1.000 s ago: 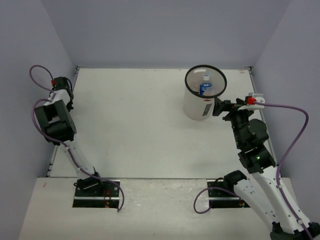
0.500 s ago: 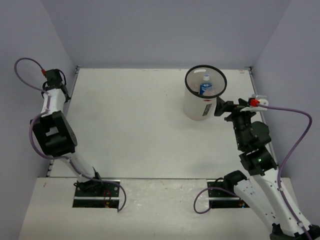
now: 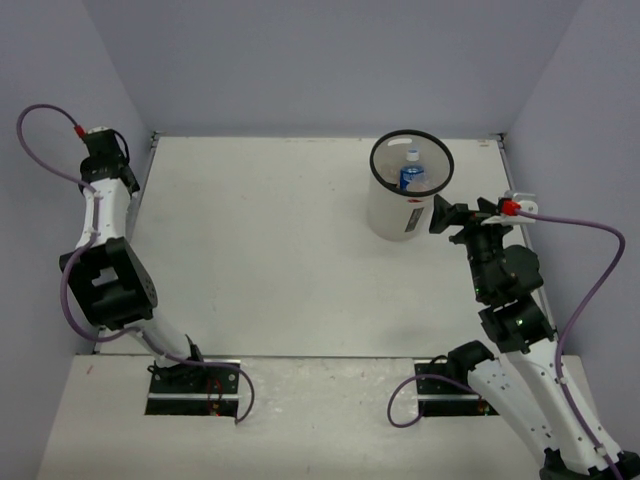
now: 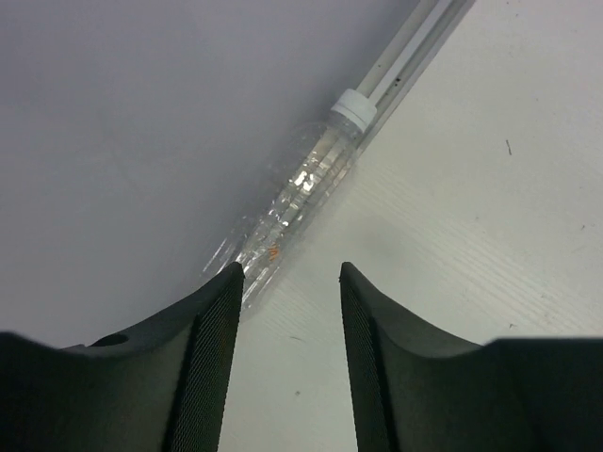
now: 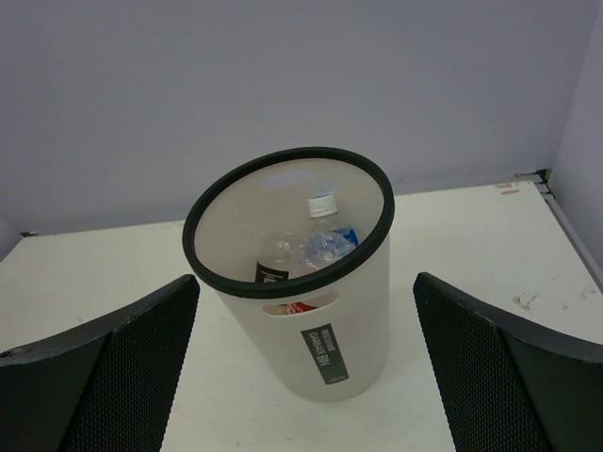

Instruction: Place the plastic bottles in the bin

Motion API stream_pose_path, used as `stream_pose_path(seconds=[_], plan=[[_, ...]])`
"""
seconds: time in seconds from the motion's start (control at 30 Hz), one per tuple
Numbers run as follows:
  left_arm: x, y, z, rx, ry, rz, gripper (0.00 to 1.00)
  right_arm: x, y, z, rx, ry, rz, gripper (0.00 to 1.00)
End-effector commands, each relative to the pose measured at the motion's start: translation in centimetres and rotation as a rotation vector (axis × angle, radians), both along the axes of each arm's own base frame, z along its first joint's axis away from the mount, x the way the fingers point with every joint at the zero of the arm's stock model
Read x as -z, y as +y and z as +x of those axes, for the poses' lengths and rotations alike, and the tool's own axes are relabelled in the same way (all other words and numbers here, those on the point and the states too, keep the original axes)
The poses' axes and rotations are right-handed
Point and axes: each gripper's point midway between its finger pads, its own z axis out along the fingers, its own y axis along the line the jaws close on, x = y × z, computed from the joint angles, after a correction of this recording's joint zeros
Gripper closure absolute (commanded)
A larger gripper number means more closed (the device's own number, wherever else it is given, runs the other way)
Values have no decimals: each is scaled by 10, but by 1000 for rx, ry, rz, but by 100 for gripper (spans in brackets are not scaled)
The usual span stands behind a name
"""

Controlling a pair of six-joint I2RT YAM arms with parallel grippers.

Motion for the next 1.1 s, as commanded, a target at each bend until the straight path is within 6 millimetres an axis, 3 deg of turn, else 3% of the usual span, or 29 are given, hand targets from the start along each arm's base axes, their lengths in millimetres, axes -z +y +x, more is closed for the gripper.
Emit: stream_pose_path(seconds=[0.0,0.07,0.13,0.17,0.33,0.47,0.6,0.8,1.0,1.07], plan=[[5,6,0,-25,-3,24,49,-9,-3,1,19,-29,10,1],[11,10,-1,-30,27,43,34,-8,-4,1,24,-30,12,1],[15,13,-2,-37,44,59,8,-9,-5,-1,25,-35,13,1],[19,15,-3,-37,58,66,0,-9,-6,-1,27,-35,12,1],[53,37,-8,-105,169,123,0,-10,-12,-5,52,-42,10,1],[72,43,-4,-112,234,126,0,-11,-14,-4,64,-52,9,1],[109,44,1,-93,305,94,0,-7,-12,0,64,-33,1,1],[124,64,1,-140,321,132,0,-4,-10,3,60,-24,-4,1],[148,81,-17,-202,363,111,0,-5,-14,7,86,-20,-14,1],[156,81,-20,-201,378,101,5,-2,-13,8,89,-20,-15,1]])
